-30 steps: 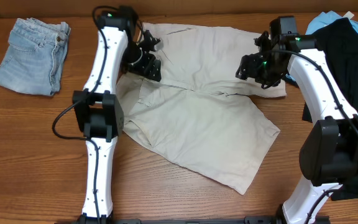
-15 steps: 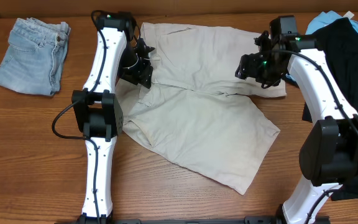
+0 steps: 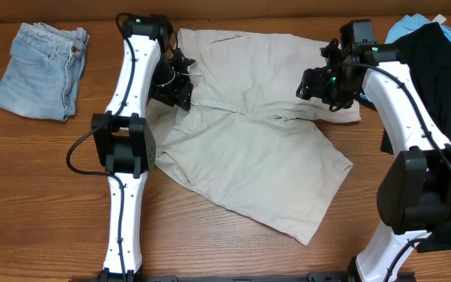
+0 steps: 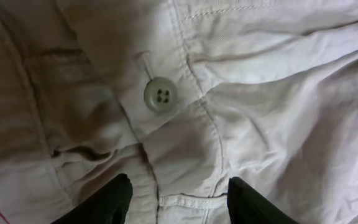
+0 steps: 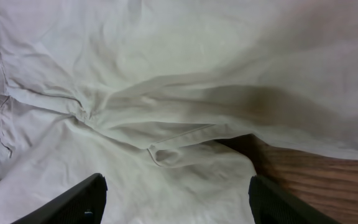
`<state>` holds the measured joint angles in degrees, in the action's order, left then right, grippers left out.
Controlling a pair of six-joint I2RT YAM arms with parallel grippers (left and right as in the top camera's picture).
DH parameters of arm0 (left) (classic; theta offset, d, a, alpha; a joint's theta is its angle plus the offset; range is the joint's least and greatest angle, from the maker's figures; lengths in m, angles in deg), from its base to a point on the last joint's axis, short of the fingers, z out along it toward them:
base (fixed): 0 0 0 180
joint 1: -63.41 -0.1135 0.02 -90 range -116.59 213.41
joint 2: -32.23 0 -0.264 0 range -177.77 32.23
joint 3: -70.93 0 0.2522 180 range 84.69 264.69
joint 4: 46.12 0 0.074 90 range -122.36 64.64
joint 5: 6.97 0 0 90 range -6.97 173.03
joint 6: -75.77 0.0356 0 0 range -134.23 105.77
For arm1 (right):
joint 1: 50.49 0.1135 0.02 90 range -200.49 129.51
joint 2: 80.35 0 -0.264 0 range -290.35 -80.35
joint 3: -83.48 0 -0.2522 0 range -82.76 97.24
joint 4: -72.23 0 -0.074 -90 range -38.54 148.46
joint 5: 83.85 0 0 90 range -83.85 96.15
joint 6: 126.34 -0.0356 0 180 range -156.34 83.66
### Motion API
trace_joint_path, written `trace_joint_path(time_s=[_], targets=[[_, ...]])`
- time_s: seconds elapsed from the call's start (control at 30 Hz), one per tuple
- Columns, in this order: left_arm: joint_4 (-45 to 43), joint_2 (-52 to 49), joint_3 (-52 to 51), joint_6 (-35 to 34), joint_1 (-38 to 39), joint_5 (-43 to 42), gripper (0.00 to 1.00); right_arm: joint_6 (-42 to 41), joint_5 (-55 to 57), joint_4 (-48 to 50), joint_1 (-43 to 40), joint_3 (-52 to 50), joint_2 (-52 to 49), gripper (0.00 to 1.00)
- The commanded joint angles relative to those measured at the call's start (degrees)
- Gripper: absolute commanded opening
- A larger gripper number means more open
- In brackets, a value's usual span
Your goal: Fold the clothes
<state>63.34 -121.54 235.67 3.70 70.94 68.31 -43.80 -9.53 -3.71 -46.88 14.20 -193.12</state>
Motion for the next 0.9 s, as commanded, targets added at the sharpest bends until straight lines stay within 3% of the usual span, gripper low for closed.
trace_joint_path(time_s=[0.0, 0.47, 0.67, 0.73, 0.87], targets=[[-0.7, -1.5, -0.2, -1.3, 0.8, -0.3, 0.52, 0.3, -0.3, 0.2, 0.2, 1.0, 1.2, 0.77], [-2.1, -1.5, -0.6, -2.8, 1.1, 0.4, 0.44, 0.3, -0.3, 0.1, 0.2, 1.0, 1.2, 0.77], [-3.3, -1.5, -3.2, -7.4, 1.1, 2.5, 0.43, 0.3, -0.2, 0.1, 0.2, 1.0, 1.2, 0.77], [-3.6, -1.5, -4.1, -8.1, 1.1, 2.7, 0.38, 0.5, 0.2, 0.1, 0.2, 1.0, 1.2, 0.77], [-3.6, -1.5, -4.3, -9.2, 1.1, 2.6, 0.11, 0.5, 0.6, 0.1, 0.2, 1.0, 1.2, 0.77]])
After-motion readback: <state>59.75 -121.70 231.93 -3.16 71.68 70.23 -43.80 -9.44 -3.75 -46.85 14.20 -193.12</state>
